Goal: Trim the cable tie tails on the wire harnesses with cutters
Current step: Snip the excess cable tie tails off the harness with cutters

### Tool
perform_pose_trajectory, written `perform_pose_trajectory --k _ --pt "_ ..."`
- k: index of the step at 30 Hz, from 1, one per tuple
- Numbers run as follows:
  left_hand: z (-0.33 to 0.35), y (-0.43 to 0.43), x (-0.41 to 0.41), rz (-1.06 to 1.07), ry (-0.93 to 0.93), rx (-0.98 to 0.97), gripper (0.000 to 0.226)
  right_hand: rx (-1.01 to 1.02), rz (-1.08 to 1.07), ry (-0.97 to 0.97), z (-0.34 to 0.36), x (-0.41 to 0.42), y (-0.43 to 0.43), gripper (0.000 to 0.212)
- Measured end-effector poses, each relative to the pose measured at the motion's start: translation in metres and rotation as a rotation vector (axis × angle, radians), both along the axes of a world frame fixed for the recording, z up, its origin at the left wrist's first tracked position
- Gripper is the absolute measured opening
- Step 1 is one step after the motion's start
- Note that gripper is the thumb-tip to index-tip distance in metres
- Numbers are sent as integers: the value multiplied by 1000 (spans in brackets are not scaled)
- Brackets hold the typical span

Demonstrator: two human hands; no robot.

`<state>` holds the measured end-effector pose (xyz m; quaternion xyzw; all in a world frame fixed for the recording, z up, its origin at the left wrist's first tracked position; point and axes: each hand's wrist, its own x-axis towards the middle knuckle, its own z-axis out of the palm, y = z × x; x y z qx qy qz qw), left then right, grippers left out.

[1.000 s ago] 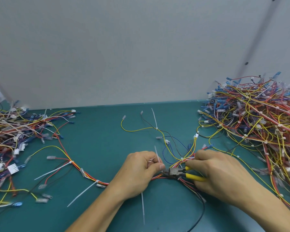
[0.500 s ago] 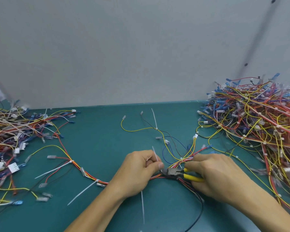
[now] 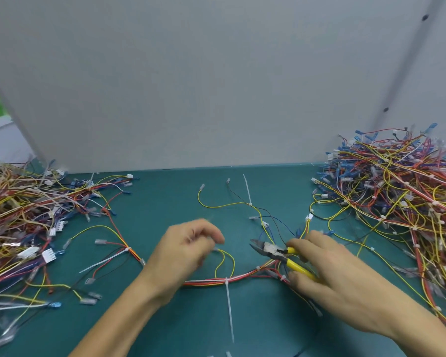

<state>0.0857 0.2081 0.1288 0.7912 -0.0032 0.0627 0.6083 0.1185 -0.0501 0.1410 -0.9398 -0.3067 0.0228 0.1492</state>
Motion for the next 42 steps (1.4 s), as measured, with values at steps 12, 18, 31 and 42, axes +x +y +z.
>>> perform_pose_trajectory --k 12,18,31,42 --pt "-33 -1 -13 -254 -312 743 24 11 -32 -42 -2 2 31 32" --pt "-32 7 -11 -370 -245 808 47 21 -57 -49 -17 6 22 37" --pt "-33 7 -9 -262 -269 657 20 12 16 -52 -13 2 25 39" --pt "-27 4 0 -96 -73 497 33 -116 23 -111 -15 -3 30 33"
